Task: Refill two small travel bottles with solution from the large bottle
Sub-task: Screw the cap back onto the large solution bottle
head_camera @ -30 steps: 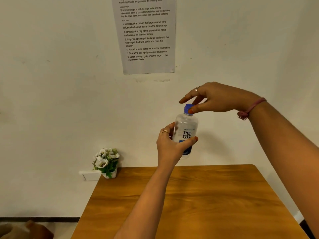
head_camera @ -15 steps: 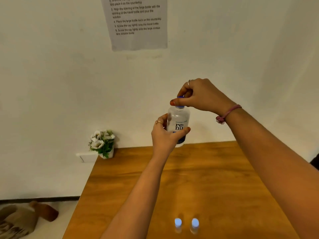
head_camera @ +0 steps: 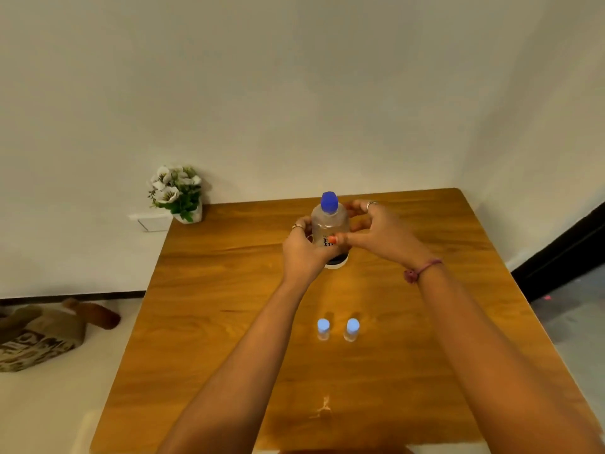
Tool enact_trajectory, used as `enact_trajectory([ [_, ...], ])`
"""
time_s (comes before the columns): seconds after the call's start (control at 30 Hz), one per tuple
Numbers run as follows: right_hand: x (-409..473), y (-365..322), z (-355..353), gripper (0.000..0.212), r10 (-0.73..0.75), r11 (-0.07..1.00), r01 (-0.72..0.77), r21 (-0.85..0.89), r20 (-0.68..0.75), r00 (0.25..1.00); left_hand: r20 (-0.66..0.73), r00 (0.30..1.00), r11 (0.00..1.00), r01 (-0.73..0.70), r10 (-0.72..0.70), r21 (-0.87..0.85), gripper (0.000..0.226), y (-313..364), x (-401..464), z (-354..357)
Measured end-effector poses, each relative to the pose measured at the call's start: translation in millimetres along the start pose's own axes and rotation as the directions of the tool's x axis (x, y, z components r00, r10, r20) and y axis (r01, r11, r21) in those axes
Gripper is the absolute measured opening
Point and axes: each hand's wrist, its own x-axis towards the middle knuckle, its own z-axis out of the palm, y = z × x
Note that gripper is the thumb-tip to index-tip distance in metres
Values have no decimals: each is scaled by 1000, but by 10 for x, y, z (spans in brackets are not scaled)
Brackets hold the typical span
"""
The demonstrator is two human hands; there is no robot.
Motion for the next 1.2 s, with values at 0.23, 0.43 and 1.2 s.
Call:
enact_trajectory([
  [0.23,-166,428,272,67,76,995,-73,61,-39,996,208,975,997,71,-74,23,57,-402,-124,57],
  [0.43,-229,752,433,69,136,989,-138,61,27,990,406,906,993,114,-117,32,57,-686,-143,-5],
  [1.2,-281,1072,678,72,205,976,-211,46,106,973,513,841,985,147,-170,85,55,-1016,-150,-19],
])
